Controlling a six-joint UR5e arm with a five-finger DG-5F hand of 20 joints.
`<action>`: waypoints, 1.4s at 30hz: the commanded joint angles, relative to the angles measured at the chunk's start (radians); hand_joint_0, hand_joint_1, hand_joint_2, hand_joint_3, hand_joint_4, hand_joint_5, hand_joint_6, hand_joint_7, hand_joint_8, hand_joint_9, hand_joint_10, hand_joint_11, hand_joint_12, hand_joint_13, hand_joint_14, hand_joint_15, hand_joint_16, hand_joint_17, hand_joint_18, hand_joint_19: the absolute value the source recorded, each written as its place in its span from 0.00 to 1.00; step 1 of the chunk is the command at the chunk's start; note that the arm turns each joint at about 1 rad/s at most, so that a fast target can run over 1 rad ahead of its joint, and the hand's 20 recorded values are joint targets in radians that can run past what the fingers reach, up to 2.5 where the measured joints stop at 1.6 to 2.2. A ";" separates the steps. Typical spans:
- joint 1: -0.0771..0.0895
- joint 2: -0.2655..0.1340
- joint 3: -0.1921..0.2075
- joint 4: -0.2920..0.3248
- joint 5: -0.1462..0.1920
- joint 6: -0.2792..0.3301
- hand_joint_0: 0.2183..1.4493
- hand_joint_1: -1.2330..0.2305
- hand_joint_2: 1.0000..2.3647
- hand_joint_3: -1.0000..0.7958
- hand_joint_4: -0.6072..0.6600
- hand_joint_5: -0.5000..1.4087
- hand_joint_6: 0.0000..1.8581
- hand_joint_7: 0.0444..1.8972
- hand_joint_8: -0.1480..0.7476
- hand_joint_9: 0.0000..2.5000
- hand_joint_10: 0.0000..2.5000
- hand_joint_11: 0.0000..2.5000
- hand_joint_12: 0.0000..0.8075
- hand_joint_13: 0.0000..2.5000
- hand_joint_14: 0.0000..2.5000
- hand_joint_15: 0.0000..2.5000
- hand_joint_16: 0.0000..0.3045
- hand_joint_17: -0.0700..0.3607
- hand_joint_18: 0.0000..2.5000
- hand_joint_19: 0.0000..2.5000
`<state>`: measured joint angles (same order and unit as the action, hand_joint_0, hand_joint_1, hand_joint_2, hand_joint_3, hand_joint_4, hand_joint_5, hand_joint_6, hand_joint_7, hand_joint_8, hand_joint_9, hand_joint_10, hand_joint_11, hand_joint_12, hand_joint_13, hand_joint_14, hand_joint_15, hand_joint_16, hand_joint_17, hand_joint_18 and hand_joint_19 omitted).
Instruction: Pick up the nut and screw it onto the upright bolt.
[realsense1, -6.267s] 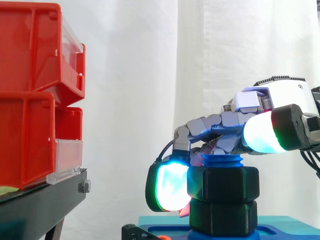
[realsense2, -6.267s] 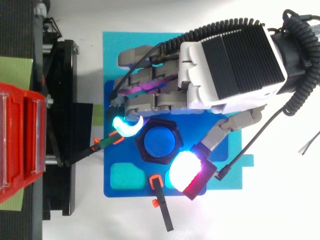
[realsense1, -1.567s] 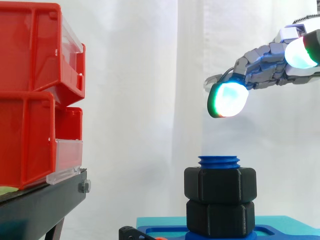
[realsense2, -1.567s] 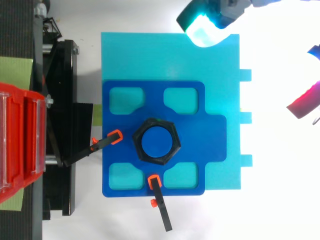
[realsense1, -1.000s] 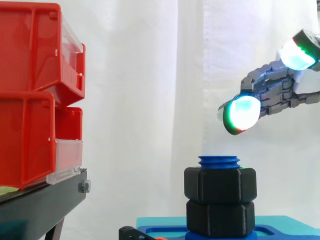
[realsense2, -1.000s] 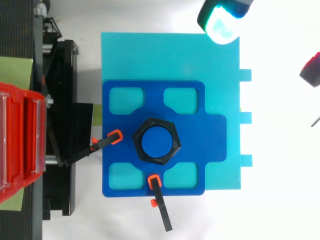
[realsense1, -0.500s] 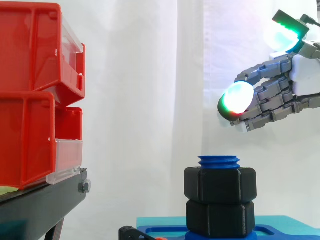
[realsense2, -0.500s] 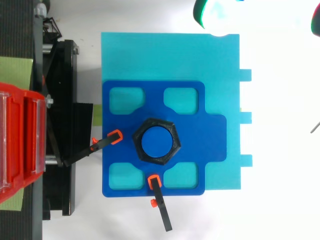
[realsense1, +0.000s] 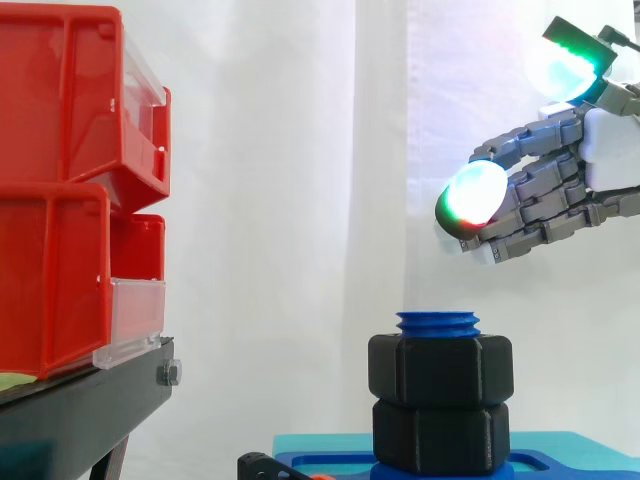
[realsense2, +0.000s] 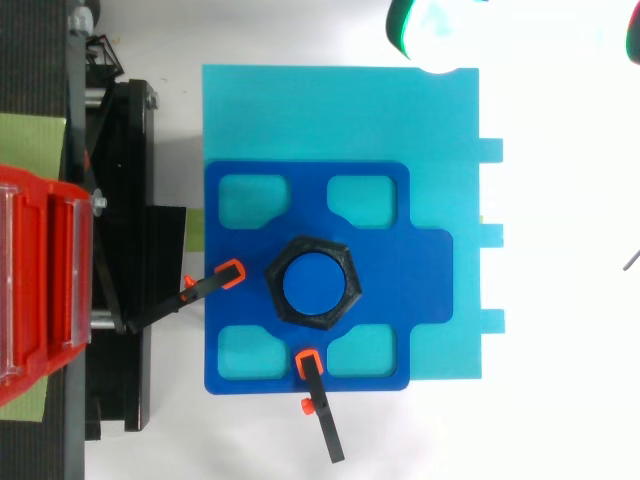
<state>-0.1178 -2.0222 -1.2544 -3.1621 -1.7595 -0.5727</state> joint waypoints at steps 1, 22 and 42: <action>0.000 0.000 0.000 0.001 0.000 0.001 0.20 0.66 0.00 0.28 0.62 0.14 0.27 0.34 0.38 0.00 0.00 0.00 0.44 0.00 0.00 0.00 0.17 0.44 0.00 0.00; 0.001 -0.001 0.000 0.001 0.000 0.001 0.21 0.66 0.00 0.28 0.65 0.14 0.27 0.38 0.39 0.01 0.00 0.00 0.44 0.00 0.00 0.00 0.17 0.43 0.00 0.00; 0.001 0.000 0.000 0.001 0.000 -0.001 0.22 0.65 0.00 0.28 0.64 0.14 0.27 0.34 0.39 0.01 0.00 0.00 0.44 0.00 0.00 0.00 0.17 0.43 0.00 0.00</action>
<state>-0.1170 -2.0222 -1.2545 -3.1617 -1.7595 -0.5731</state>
